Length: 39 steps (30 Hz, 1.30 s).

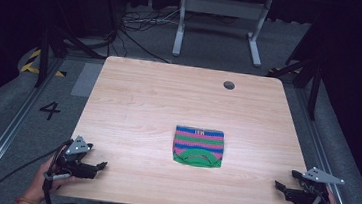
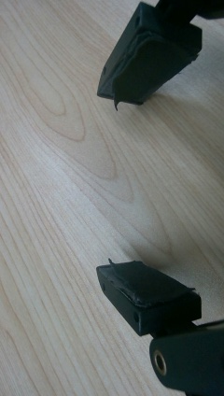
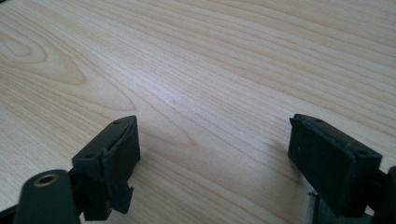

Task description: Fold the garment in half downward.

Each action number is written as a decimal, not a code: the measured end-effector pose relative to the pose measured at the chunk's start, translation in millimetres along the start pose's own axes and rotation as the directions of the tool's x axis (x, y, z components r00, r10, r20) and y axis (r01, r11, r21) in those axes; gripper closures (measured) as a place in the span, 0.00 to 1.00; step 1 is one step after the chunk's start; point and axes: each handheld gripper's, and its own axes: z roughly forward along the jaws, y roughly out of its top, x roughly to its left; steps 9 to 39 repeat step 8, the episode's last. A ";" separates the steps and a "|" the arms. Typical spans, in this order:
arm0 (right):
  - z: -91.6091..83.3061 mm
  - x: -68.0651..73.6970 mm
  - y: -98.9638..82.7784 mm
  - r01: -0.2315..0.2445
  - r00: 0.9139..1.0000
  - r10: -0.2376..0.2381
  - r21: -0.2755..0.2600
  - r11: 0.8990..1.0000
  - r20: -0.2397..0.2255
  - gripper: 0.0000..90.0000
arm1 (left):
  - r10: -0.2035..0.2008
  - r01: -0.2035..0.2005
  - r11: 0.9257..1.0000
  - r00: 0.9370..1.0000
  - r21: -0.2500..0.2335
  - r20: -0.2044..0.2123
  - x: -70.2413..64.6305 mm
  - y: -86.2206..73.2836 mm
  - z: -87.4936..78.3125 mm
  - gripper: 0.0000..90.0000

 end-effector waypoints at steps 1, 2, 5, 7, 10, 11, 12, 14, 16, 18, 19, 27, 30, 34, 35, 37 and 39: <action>0.0 0.0 0.0 0.000 1.000 0.000 0.000 1.000 0.000 0.19 | -0.011 0.011 1.000 1.000 0.008 -0.009 -2.1 1.2 0.9 0.14; 0.0 0.0 0.0 0.000 1.000 0.000 0.000 1.000 0.000 0.19 | -0.024 0.024 1.000 0.999 0.004 -0.023 -4.1 1.8 2.1 0.13; 0.0 0.0 0.0 0.000 1.000 0.000 0.000 1.000 0.000 0.19 | -0.034 0.034 0.999 0.999 0.008 -0.030 -6.8 3.3 3.5 0.11; 0.0 0.0 0.0 0.000 1.000 0.000 0.000 1.000 0.000 0.19 | -0.034 0.034 0.999 0.999 0.009 -0.030 -6.8 3.3 3.4 0.11; 0.0 0.0 0.0 0.000 1.000 0.000 0.000 1.000 0.000 0.18 | -0.035 0.035 0.999 0.999 0.010 -0.029 -6.9 3.3 3.5 0.11; 0.0 0.0 0.0 0.000 1.000 0.000 0.000 1.000 0.000 0.18 | -0.035 0.035 0.999 0.999 0.010 -0.029 -6.9 3.3 3.5 0.11; 0.0 0.0 0.0 0.000 1.000 0.000 0.000 1.000 0.000 0.18 | -0.035 0.035 0.999 0.999 0.010 -0.029 -6.9 3.3 3.5 0.11; 0.0 0.0 0.0 0.000 1.000 0.000 0.000 1.000 0.000 0.18 | -0.035 0.035 0.999 0.999 0.010 -0.029 -6.9 3.3 3.5 0.11; 0.0 0.0 0.0 0.000 1.000 0.000 0.000 1.000 0.000 0.18 | -0.035 0.035 0.999 0.999 0.010 -0.029 -6.9 3.3 3.5 0.11; 0.0 0.0 0.0 0.000 1.000 0.000 0.000 1.000 0.000 0.18 | -0.035 0.035 0.999 0.999 0.010 -0.029 -6.9 3.3 3.5 0.11; 0.0 0.0 0.0 0.000 1.000 0.000 0.000 1.000 0.000 0.18 | -0.035 0.035 0.999 0.999 0.010 -0.029 -6.9 3.3 3.5 0.11; 0.0 0.0 0.0 0.000 1.000 0.000 0.000 1.000 0.000 0.18 | -0.035 0.035 0.999 0.999 0.010 -0.029 -6.9 3.3 3.5 0.11; 0.0 0.0 0.0 0.000 1.000 0.000 0.000 1.000 0.000 0.18 | -0.035 0.035 0.999 0.999 0.010 -0.029 -6.9 3.3 3.5 0.11; 0.0 0.0 0.0 0.000 1.000 0.000 0.000 1.000 0.000 0.18 | -0.035 0.035 0.999 0.999 0.010 -0.029 -6.9 3.3 3.5 0.11; 0.0 0.0 0.0 0.000 1.000 0.000 0.000 1.000 0.000 0.18 | -0.035 0.035 0.999 0.999 0.010 -0.029 -6.9 3.3 3.5 0.11; 0.0 0.0 0.0 0.000 1.000 0.000 0.000 1.000 0.000 0.18 | -0.035 0.035 0.999 0.999 0.010 -0.029 -6.9 3.3 3.5 0.11; 0.0 0.0 0.0 0.000 1.000 0.000 0.000 1.000 0.000 0.18 | -0.035 0.035 0.999 0.999 0.010 -0.029 -6.9 3.3 3.5 0.11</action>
